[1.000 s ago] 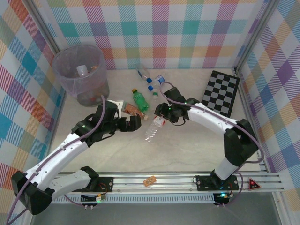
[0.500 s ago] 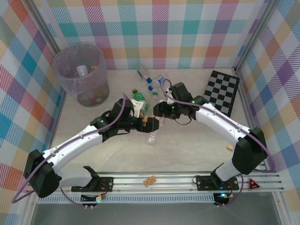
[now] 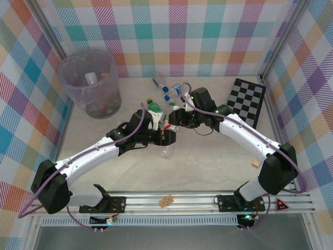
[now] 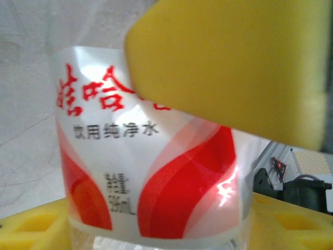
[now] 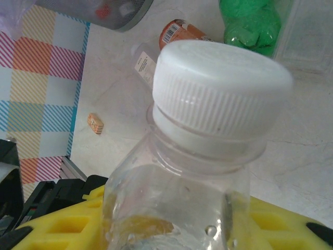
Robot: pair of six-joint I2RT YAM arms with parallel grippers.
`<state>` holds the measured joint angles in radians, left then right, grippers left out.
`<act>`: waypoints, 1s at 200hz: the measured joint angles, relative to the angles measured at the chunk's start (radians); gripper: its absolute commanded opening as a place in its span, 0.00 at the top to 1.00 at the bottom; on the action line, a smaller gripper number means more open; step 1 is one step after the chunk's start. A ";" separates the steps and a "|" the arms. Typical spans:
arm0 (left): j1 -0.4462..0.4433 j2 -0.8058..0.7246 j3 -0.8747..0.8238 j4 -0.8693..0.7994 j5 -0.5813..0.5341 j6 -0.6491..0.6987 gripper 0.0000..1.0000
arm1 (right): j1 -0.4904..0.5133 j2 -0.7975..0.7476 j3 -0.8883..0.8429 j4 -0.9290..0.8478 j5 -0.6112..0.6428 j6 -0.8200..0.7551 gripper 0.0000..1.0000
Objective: Put the plastic bottles in the bin
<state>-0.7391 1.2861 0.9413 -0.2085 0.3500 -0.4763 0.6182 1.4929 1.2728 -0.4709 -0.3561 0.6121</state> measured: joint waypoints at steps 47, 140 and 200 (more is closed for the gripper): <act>0.000 0.003 0.006 -0.003 -0.011 -0.002 0.41 | -0.011 0.000 0.007 -0.001 -0.002 0.003 0.25; 0.002 0.056 0.106 -0.076 -0.066 0.028 0.41 | -0.188 -0.199 0.063 -0.176 0.117 -0.017 0.09; 0.200 0.108 0.416 -0.281 -0.082 0.158 0.46 | -0.232 -0.320 0.003 -0.230 0.113 -0.103 0.09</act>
<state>-0.5396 1.3937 1.3575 -0.4892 0.2680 -0.3187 0.3862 1.1732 1.2758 -0.7013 -0.2432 0.5091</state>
